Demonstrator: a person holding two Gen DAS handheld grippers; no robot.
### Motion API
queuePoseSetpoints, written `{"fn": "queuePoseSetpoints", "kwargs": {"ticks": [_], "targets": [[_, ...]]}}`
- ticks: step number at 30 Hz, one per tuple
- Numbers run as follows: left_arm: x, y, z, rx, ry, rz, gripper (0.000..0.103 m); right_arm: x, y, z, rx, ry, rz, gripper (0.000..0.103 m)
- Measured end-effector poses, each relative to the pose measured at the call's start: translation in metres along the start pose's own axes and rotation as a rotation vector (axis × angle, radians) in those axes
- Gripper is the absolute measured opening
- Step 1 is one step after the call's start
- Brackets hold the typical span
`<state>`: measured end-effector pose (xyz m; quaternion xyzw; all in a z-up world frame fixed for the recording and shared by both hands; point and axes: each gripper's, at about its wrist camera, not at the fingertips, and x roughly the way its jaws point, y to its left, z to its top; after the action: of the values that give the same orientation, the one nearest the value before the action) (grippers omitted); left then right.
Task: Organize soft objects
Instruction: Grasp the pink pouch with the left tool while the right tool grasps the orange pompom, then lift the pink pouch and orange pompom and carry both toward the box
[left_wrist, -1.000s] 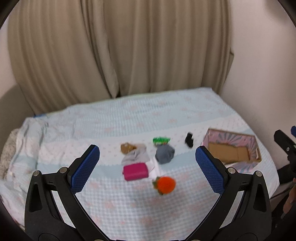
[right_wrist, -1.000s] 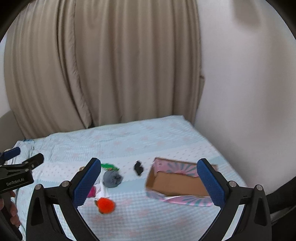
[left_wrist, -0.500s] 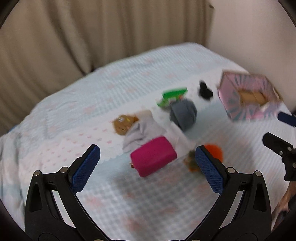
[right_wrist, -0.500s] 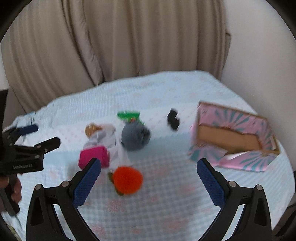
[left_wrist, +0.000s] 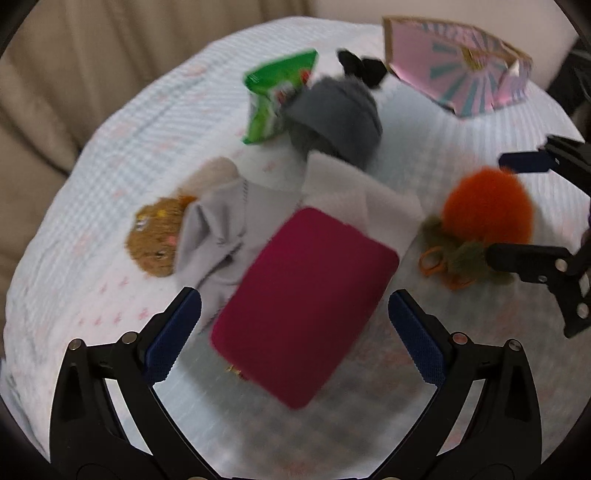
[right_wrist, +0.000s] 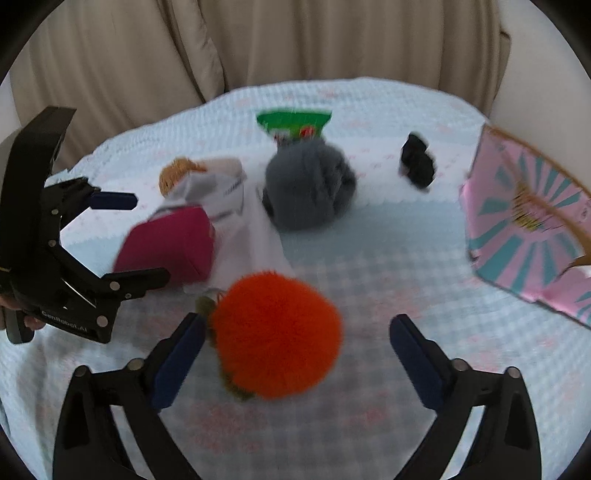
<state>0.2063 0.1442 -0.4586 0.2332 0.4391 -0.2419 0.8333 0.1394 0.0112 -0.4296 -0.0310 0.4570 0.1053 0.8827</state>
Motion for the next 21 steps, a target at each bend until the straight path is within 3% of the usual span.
{"fn": "queuePoseSetpoints", "kwargs": {"ticks": [4,9,15,21], "targets": [[0.013,-0.003,-0.001,0.03,0.01,-0.031,0.093,0.024,-0.002,-0.004,0.02,0.026,0.04,0.082],[0.017,-0.006,-0.002,0.083,0.021,-0.013,0.088,0.035,-0.005,-0.002,0.043,0.025,0.072,0.066],[0.009,-0.004,-0.006,0.079,0.027,-0.008,0.071,0.036,-0.001,0.003,0.054,0.028,0.123,0.04],[0.001,0.006,-0.008,0.017,0.027,-0.015,0.056,0.036,0.002,0.005,0.045,0.026,0.135,0.035]]}}
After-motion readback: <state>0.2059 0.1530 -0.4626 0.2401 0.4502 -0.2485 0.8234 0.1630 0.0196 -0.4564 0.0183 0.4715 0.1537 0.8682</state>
